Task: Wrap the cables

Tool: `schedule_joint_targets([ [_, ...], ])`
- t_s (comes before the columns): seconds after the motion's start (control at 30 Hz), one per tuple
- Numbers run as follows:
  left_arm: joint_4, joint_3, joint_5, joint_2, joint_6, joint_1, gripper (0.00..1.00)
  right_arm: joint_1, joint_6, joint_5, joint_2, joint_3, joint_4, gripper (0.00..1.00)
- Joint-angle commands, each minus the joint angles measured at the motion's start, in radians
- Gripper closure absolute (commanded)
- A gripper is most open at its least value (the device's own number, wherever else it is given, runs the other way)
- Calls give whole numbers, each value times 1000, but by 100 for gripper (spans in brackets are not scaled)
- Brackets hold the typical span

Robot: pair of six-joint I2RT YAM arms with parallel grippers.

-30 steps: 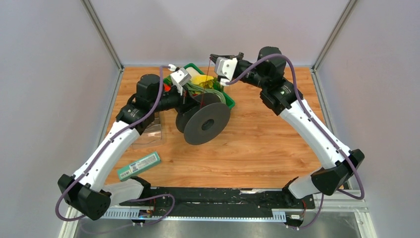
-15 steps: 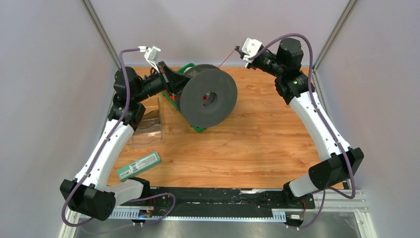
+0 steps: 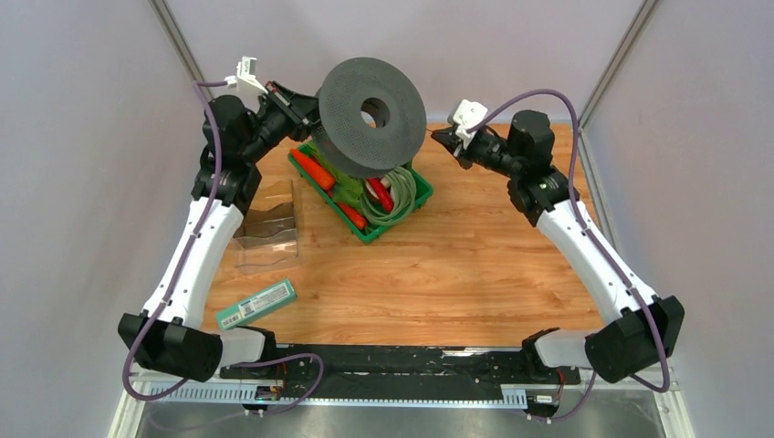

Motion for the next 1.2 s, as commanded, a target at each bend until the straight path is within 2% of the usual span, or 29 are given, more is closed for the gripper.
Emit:
schedule_joint_targets([
  [0.0,-349,242,-289,8,-120,21,100,65,110,85,-85,-32,35,100],
  [0.03,-413,272,-313,22,-122,18,100,111,109,114,-88,-30,29,100],
  [0.13,-470,275,-396,24,-150,13,100,215,66,181,-89,-24,9,100],
  [0.3,-616,335,-461,59,-169,7,100,419,-156,358,-76,-9,-16,100],
  [0.47,-697,341,-484,74,-206,-4,100,625,-412,546,-51,-20,104,100],
  [0.6,-697,330,-496,79,-214,-31,100,711,-589,646,22,-20,251,100],
  [0.67,-688,326,-496,82,-193,-45,100,726,-676,675,71,-3,287,100],
  [0.77,-675,327,-525,76,-151,-45,100,723,-704,760,118,3,360,100],
  [0.83,-571,297,-458,73,-70,-47,100,707,-657,774,118,32,319,100],
  [0.93,-575,336,-398,100,101,-73,100,674,-660,780,75,10,288,100],
  [1.0,-557,324,-377,107,155,-105,100,650,-671,780,43,-47,283,100],
  [1.17,-332,189,-306,122,147,-186,100,595,-669,820,-20,-150,276,100],
])
